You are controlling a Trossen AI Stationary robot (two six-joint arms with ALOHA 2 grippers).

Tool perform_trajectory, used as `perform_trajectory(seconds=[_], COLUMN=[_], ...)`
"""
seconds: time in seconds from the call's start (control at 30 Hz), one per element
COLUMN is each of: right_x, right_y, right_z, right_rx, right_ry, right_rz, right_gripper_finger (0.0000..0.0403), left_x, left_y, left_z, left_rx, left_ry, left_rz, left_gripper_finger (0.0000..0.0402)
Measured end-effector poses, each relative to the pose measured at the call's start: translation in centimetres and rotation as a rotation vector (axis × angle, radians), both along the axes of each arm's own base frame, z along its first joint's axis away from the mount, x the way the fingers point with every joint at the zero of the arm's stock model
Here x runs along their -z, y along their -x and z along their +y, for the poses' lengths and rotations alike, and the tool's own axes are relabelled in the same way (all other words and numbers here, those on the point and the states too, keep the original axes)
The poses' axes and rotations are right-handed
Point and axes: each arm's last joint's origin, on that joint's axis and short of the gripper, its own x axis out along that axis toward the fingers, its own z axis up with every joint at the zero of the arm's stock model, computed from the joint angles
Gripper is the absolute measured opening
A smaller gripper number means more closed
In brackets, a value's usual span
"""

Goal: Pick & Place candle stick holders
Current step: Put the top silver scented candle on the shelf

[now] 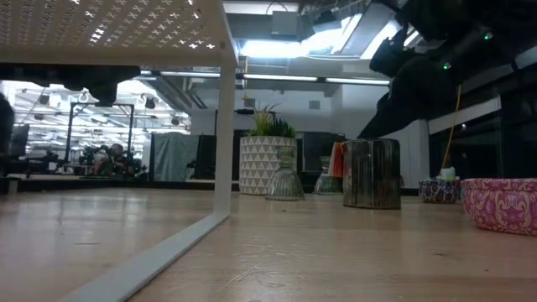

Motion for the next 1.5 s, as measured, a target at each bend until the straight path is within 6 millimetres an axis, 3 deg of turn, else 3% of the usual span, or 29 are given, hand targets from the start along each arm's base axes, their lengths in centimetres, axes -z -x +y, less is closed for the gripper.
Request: perform_trajectory(seconds=[1.03, 1.17, 1.5], right_x=[3.5, 3.6, 3.1], right_y=[-1.1, -1.3, -1.7], right_z=[0.0, 0.0, 0.1], right_rx=[-0.003, -0.001, -0.013], right_ry=[0.030, 0.030, 0.031], right_rz=[0.143, 0.139, 0.137], right_gripper_finger=[0.0386, 0.0358, 0.0358], left_x=[0.0, 0.0, 0.0], left_y=[0.0, 0.0, 0.0], left_z=[0.0, 0.0, 0.0], left_rx=[0.000, 0.000, 0.000], left_ry=[0.000, 0.000, 0.000], left_rz=[0.000, 0.000, 0.000], left_gripper_finger=[0.0004, 0.0004, 0.0004])
